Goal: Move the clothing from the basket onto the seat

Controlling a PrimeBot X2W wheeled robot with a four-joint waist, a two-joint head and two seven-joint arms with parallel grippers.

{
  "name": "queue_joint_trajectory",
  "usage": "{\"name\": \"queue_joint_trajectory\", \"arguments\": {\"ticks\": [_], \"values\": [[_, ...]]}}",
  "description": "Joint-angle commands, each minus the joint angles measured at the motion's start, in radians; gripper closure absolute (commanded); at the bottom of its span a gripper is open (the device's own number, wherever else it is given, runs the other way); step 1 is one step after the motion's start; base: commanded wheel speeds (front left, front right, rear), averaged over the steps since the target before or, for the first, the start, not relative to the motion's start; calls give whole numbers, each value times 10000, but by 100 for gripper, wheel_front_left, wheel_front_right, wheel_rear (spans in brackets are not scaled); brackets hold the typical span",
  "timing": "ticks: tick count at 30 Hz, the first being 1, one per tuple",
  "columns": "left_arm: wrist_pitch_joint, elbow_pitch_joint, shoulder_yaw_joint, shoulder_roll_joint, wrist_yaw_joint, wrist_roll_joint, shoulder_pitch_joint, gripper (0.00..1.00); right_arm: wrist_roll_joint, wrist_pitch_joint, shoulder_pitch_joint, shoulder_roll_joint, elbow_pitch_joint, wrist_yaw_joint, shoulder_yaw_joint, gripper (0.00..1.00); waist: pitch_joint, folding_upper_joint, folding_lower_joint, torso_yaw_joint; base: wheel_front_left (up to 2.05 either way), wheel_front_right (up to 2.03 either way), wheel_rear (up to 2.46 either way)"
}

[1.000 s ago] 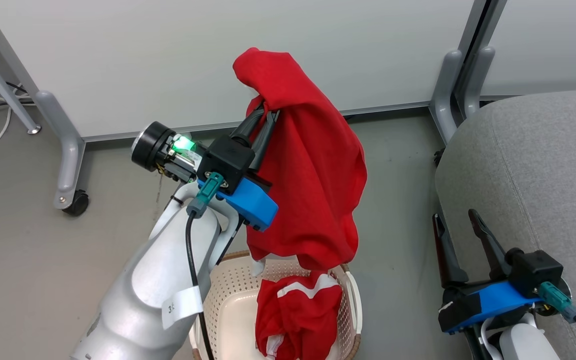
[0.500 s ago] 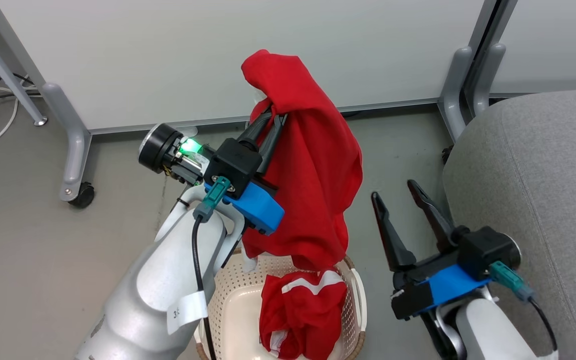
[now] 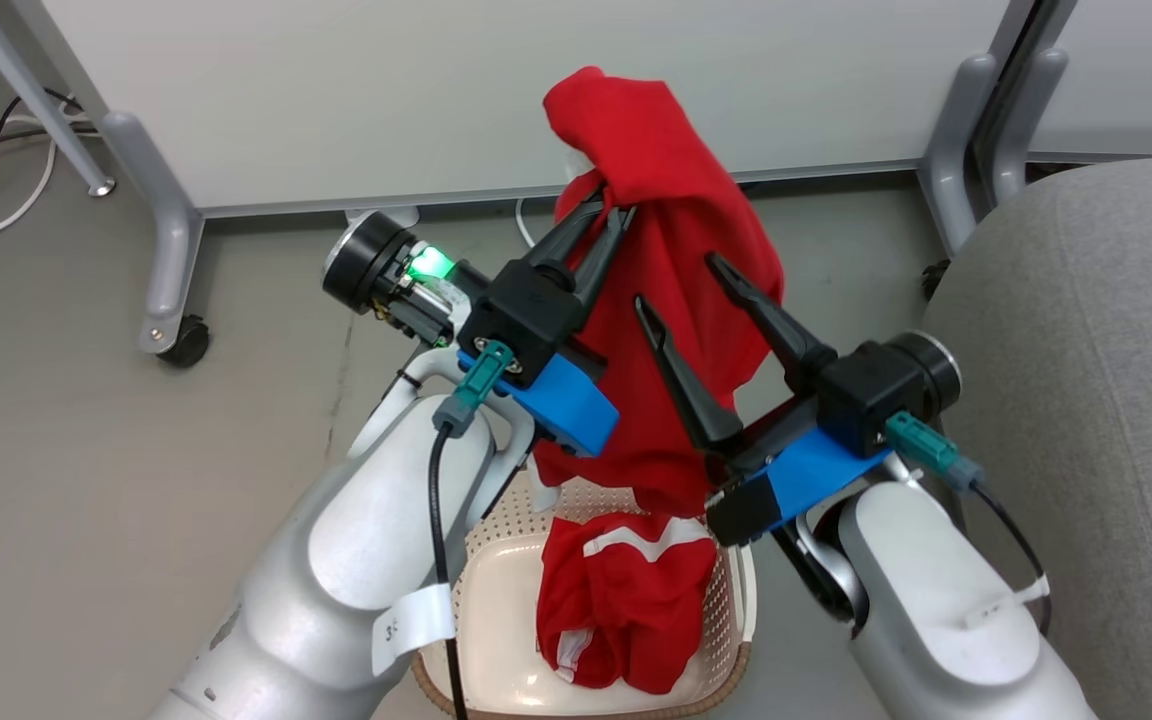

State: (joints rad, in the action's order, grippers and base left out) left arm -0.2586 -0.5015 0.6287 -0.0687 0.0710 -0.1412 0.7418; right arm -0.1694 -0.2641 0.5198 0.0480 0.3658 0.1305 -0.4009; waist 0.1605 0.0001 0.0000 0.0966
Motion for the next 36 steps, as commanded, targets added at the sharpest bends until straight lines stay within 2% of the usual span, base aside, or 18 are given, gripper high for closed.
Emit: {"name": "queue_joint_trajectory", "arguments": {"ticks": [1, 13, 14, 15, 36], "values": [[-14, 53, 18, -9, -8, -41, 126, 100, 27, -6, 176, 42, 86, 4, 16, 0, 77, -1, 0, 85, 0, 0, 0], [-44, 475, 831, 181, -111, -378, 603, 100, -129, -5, 1495, 39, 1962, 4, 42, 0, 430, -1, 0, 679, 0, 0, 0], [-48, 488, 878, 184, -141, -430, 624, 100, -156, -5, 1572, 40, 2052, 4, 23, 45, 435, -1, 0, 704, 0, 0, 0], [-49, 500, 930, 185, -175, -463, 641, 100, -201, -5, 1641, 40, 2148, 3, -10, 100, 438, -1, 0, 723, 0, 0, 0], [-74, 306, 1306, 189, -445, -853, 825, 100, -490, -6, 1752, 40, 2154, 5, -192, 100, 434, -1, 0, 653, 0, 0, 0]]}}
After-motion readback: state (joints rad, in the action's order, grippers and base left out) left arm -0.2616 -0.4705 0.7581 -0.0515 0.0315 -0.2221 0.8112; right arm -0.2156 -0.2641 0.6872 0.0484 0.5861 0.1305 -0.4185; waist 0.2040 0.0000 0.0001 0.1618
